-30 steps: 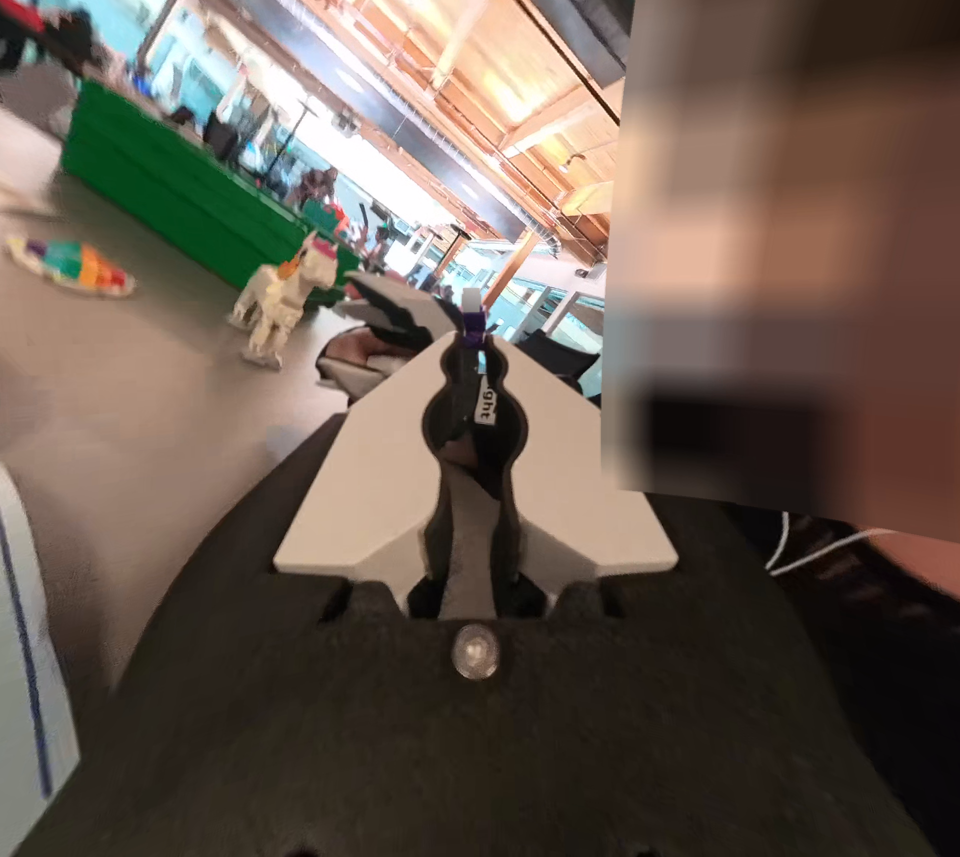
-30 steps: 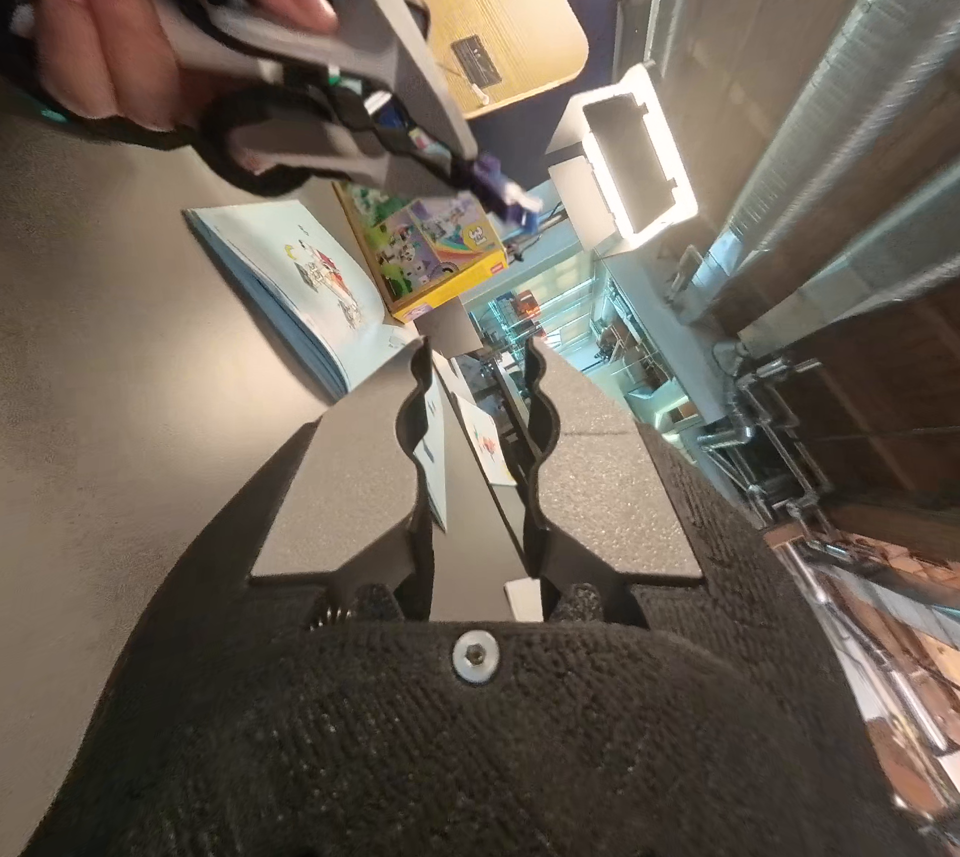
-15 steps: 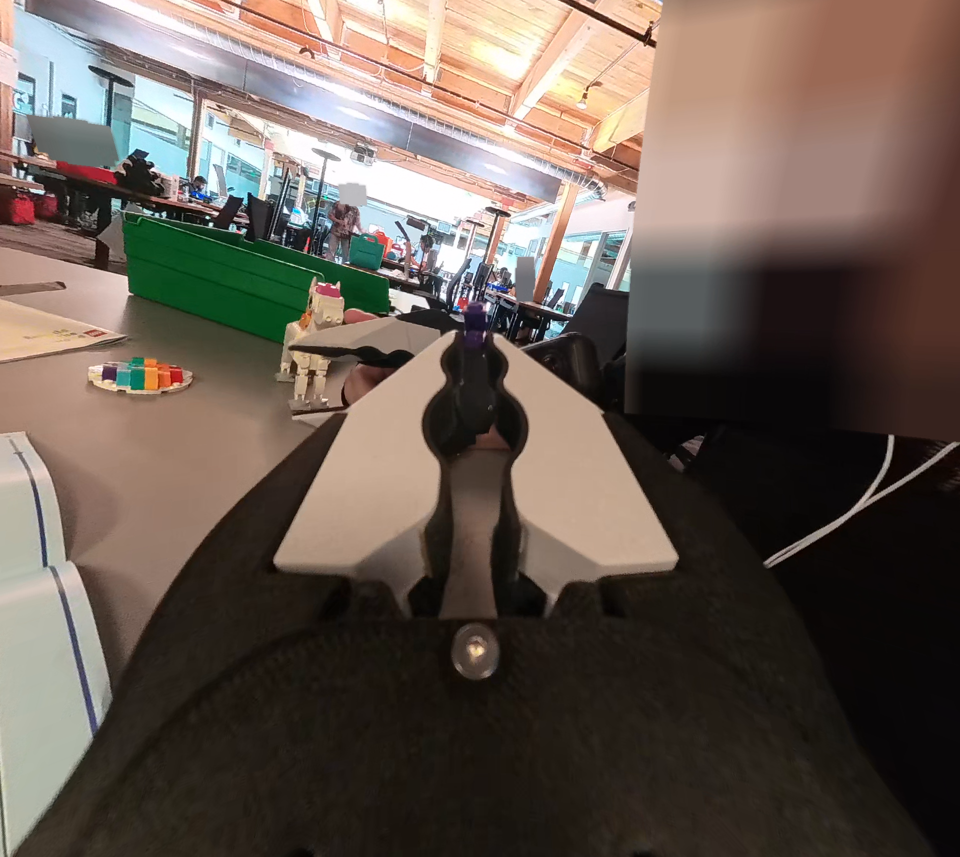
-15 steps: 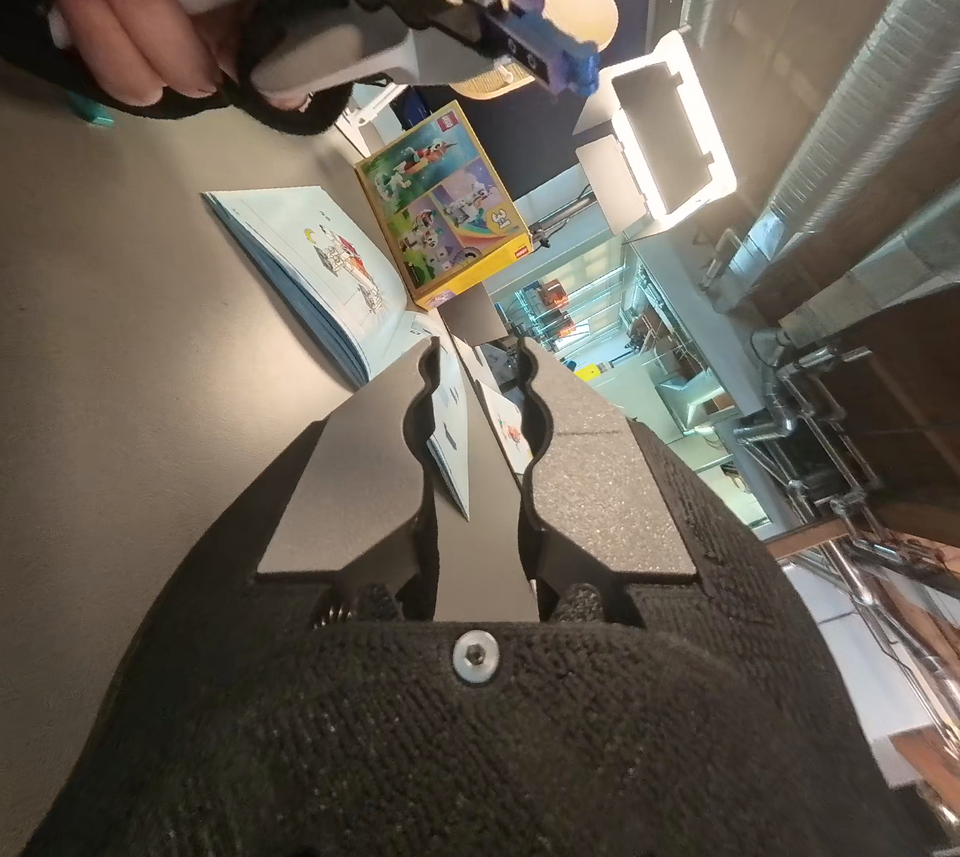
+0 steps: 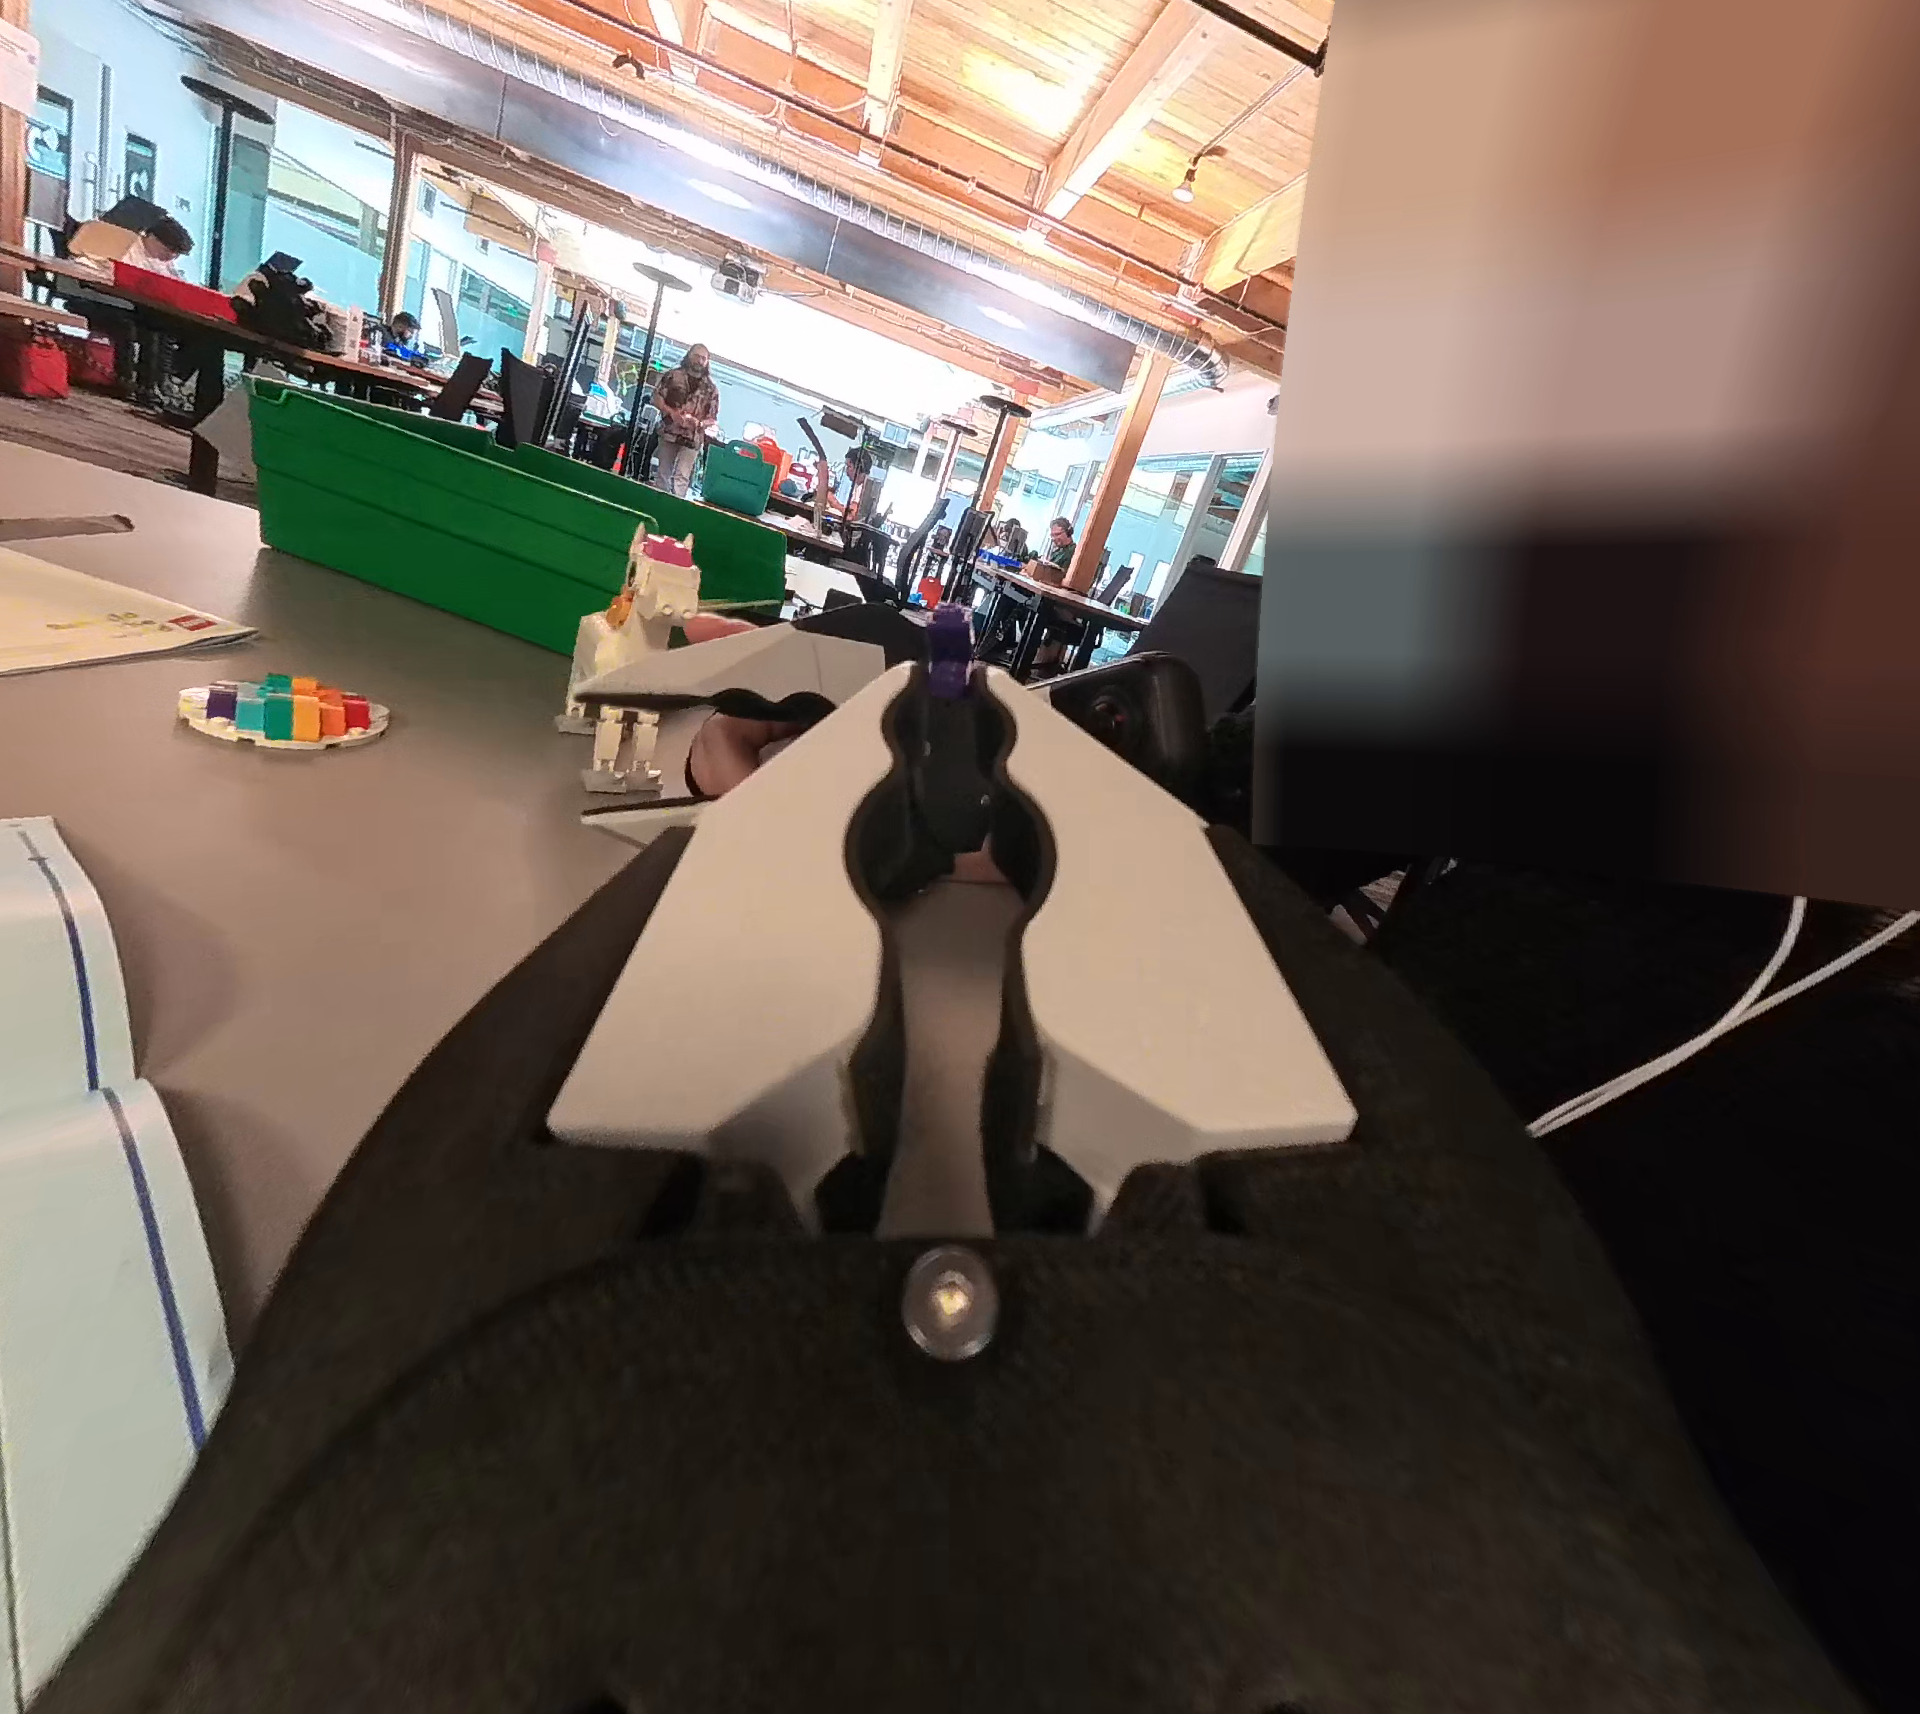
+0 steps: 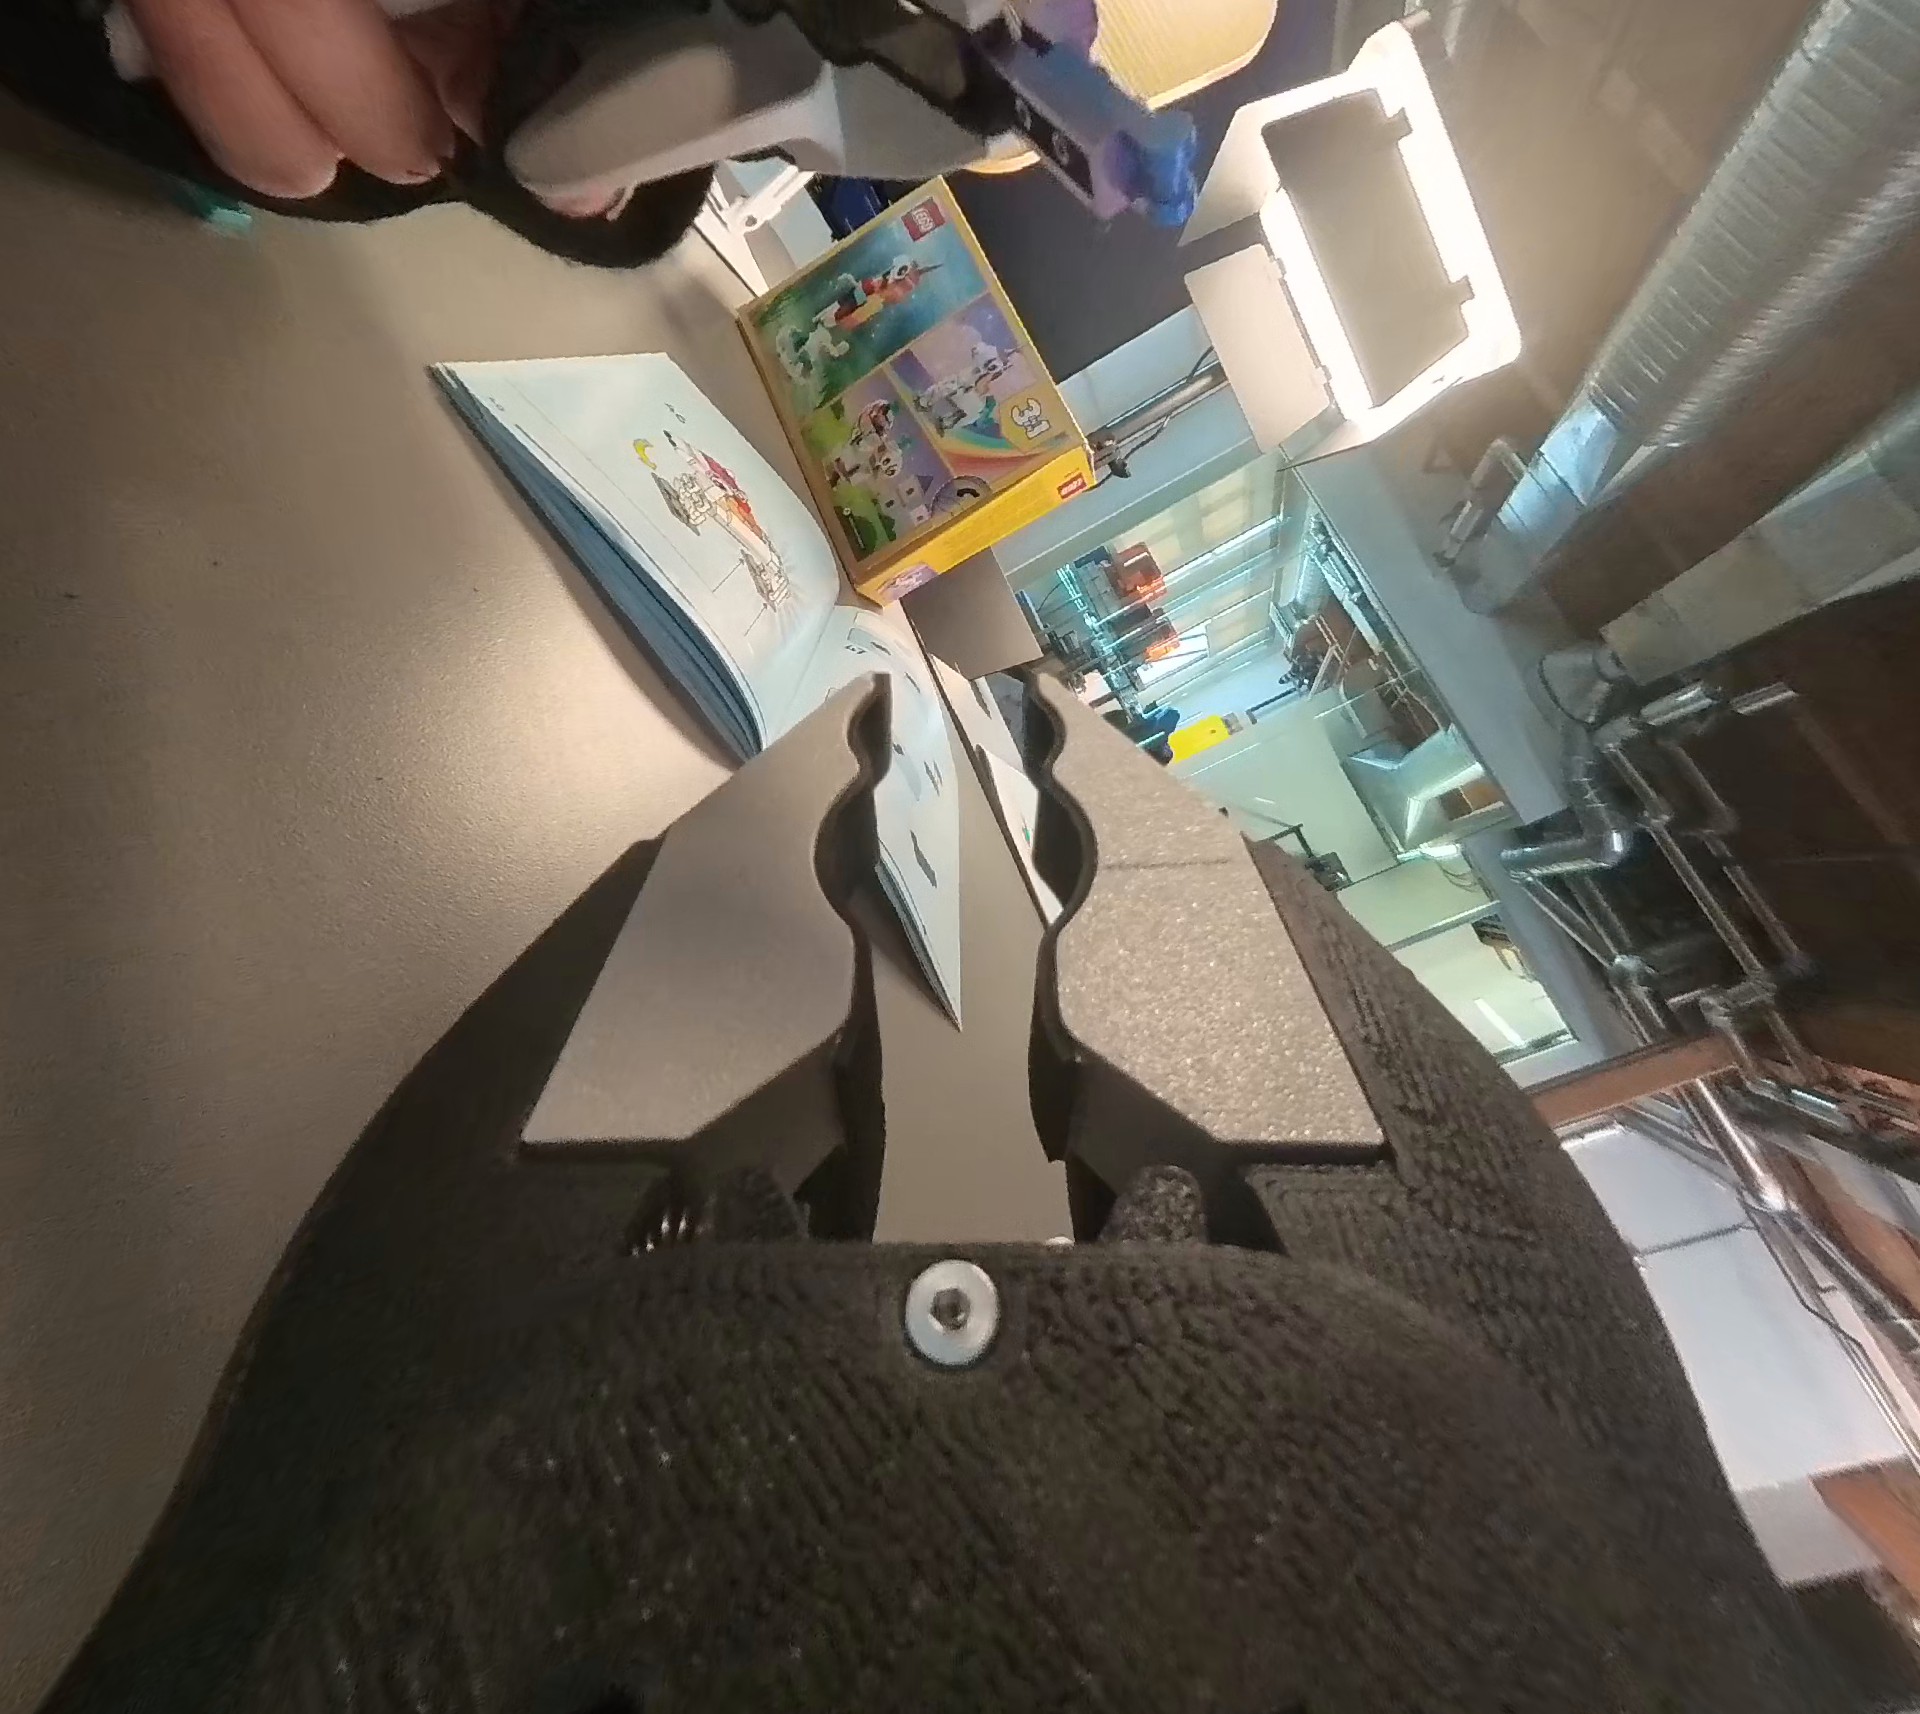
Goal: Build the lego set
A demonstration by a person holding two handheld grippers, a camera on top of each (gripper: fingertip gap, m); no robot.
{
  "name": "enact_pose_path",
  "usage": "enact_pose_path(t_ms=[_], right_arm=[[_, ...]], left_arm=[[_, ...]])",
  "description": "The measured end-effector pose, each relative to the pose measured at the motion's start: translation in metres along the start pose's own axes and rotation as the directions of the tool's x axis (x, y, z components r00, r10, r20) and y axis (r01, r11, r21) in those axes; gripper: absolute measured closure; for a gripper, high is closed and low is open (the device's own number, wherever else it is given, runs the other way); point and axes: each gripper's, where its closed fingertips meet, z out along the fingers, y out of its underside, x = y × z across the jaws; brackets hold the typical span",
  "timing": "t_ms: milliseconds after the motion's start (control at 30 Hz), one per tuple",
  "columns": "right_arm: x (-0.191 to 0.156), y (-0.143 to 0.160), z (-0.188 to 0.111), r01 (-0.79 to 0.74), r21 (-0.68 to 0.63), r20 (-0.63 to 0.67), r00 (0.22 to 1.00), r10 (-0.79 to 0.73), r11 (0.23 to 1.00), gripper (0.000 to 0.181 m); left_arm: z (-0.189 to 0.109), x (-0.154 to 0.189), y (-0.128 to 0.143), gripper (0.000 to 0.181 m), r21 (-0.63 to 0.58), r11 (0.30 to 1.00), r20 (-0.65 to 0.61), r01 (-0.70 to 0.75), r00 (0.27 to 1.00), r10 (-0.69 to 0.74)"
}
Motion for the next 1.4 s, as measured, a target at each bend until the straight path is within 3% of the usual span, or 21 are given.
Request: enact_pose_path(t_ms=[1400], right_arm=[[-0.008, 0.005, 0.002, -0.026, -0.032, 0.040, 0.999, 0.027, 0.999, 0.167]], left_arm=[[0.000, -0.007, 0.004, 0.175, -0.019, 0.998, 0.018, 0.062, 0.998, -0.062]])
